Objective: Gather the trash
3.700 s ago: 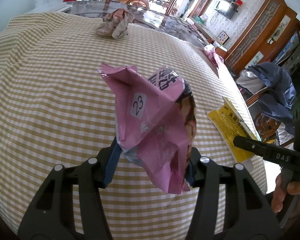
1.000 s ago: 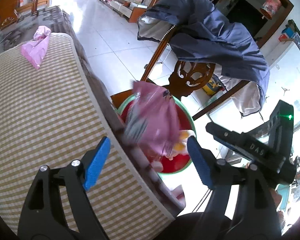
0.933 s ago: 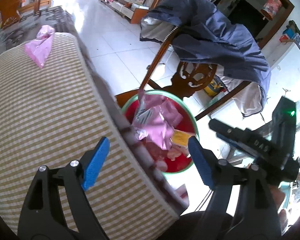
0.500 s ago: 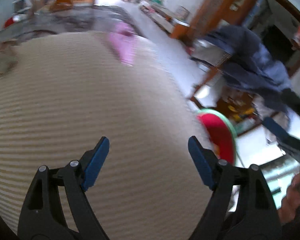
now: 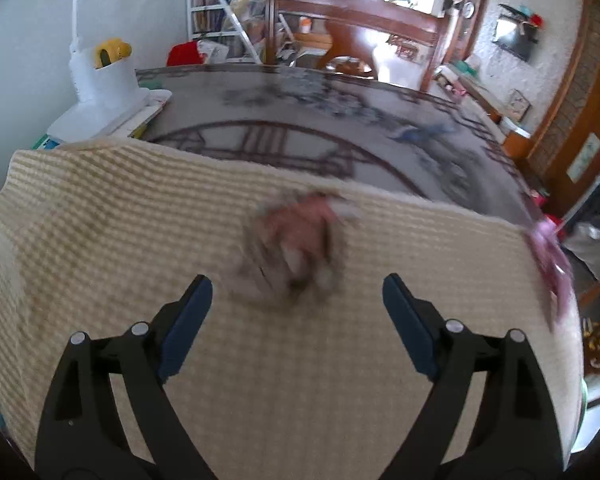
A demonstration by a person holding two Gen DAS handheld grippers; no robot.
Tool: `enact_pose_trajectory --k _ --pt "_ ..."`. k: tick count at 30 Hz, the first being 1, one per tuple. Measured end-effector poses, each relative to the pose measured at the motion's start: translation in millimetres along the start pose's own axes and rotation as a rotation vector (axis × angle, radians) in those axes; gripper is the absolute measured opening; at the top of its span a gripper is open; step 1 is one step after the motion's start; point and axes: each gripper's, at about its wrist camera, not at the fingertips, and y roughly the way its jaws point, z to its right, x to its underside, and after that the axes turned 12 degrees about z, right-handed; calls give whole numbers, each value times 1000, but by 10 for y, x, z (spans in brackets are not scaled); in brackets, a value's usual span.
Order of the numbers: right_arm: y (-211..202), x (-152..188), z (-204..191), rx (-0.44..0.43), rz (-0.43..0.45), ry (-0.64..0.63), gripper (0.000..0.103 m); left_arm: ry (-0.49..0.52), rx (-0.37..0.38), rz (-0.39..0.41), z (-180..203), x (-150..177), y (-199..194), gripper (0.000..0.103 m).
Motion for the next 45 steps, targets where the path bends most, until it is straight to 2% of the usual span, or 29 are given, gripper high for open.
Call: enact_pose_trajectory --k 2,3,5,6,8,12,17,20,22,25,27,28,31,36,41,45 --pt "44 -34 -9 5 -6 -11 81 12 -28 -37 -11 -89 218 83" --pt "59 -35 -15 8 -9 -16 81 16 -34 -56 -17 -100 286 68" --pt "74 -27 -18 15 -15 -22 81 -18 7 -87 -52 -108 347 48" --pt "82 -22 -17 17 -19 -23 81 -46 29 -77 -72 -94 285 43" --pt "93 -10 -19 22 -25 -27 81 -37 51 -66 -45 4 113 39" --pt "87 4 -39 38 -21 -43 81 16 84 -30 -62 221 -322 38" --pt "87 9 -36 66 -17 -46 81 -22 176 -31 -197 615 -979 38" --pt "92 14 -45 90 -14 -56 81 -81 230 -55 -277 799 -1289 38" --pt "104 16 -56 105 -13 -67 81 -116 270 -44 -301 957 -1557 38" --pt "159 31 -76 140 -23 -91 81 -144 258 -19 -338 1238 -1838 38" --pt "213 46 -91 154 -39 -110 81 -160 269 -48 -323 1385 -1856 38" --pt "255 60 -106 163 -52 -125 81 -130 284 -73 -259 1425 -1806 38" --pt "349 101 -163 184 -76 -176 81 -95 285 -52 -190 1414 -1772 39" --pt "470 -6 -257 220 -52 -239 81 -102 303 -67 -201 1446 -1729 39" --pt "847 -475 -438 219 25 -244 82 -129 314 -87 -254 1496 -1700 40" --pt "1325 -902 -570 289 66 -273 83 -119 324 -77 -230 1479 -1728 40"
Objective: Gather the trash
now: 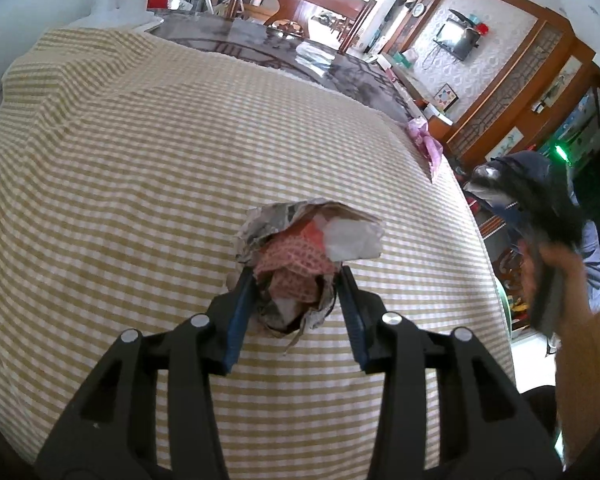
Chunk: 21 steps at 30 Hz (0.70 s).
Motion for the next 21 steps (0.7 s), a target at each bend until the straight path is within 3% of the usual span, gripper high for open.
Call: enact_pose_trajectory --k 4,10,14,16,19,20,21 --pt "455 -243 -34 61 -21 57 83 -7 -5 -3 -23 -4 18 41" --pt "877 -294 93 37 -66 299 83 -19 -6 -6 -49 8 15 42" --pt "972 -338 -12 52 -64 273 84 -22 -3 -8 -41 12 19 43" --pt "1016 -361 -104 57 -75 220 79 -24 -3 -16 -46 25 36 43" --pt "1036 -358 -244 32 -85 144 53 -35 -8 -29 -67 39 75 43" --pt "1042 -348 -294 25 -88 122 39 -38 -9 -32 -68 43 82 43" --pt "1036 -338 -331 22 -92 101 33 -40 -10 -33 -68 49 85 43"
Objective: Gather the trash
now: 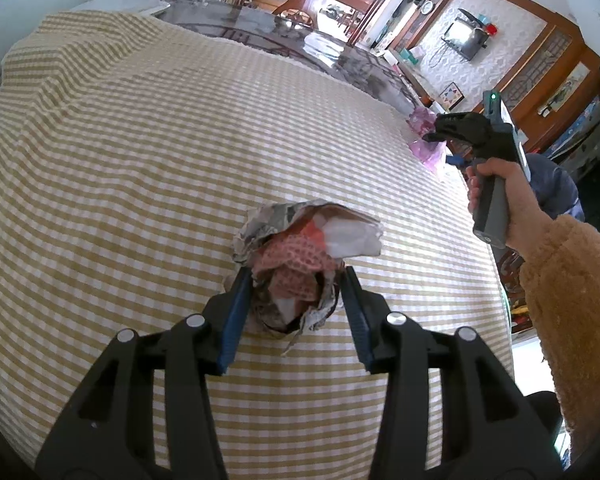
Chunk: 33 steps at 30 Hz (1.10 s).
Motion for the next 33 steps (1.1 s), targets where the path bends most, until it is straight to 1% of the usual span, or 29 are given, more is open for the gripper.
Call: enact_pose_trajectory --k 6,17,23,28,31,33 --pt "-127 129 -118 -25 -9 -73 30 6 -6 1 11 2 0 46" --pt "-618 593 -129 -121 -74 -162 30 14 -10 3 23 8 -11 50" --pt "-979 911 -13 -207 -103 -124 30 13 -13 -2 27 5 0 52" --pt "-1329 1167 62 -258 -109 -108 30 21 -12 -3 49 11 -3 56" --pt "-1515 1273 82 -268 -89 -119 30 19 -8 -4 56 10 -11 64" --pt "-1634 1346 105 -256 -57 -133 30 0 13 -9 43 11 -39 68"
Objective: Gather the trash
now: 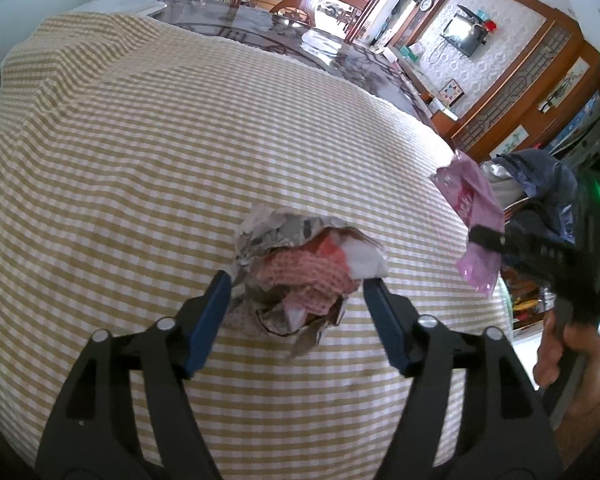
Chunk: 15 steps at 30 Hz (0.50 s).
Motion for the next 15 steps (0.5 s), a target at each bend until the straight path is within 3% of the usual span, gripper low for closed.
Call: enact_pose_trajectory --k 5,15 --pt "-150 251 45 19 24 17 30 10 11 3 35 5 -68 79" --pt "-437 487 224 31 55 86 31 9 -46 13 -33 33 12 80"
